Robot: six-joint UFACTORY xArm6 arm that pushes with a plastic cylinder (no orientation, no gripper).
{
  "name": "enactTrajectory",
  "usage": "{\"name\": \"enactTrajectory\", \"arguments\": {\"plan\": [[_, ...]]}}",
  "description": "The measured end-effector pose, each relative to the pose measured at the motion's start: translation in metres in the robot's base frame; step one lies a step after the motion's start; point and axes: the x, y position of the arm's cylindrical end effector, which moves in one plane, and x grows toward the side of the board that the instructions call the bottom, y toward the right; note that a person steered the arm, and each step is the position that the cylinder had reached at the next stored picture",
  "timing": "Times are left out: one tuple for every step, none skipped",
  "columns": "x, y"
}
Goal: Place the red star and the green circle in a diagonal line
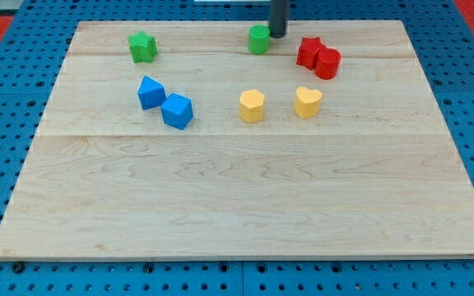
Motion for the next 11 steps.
{"name": "enactTrajectory", "arguments": {"plan": [[0.0,-0.033],[0.0,-0.039],[0.0,-0.039],[0.0,-0.039],[-0.004,-0.014],[0.003,0.03],[0.026,0.065],[0.027,0.066],[0.04,0.066],[0.07,0.037],[0.082,0.01]]}}
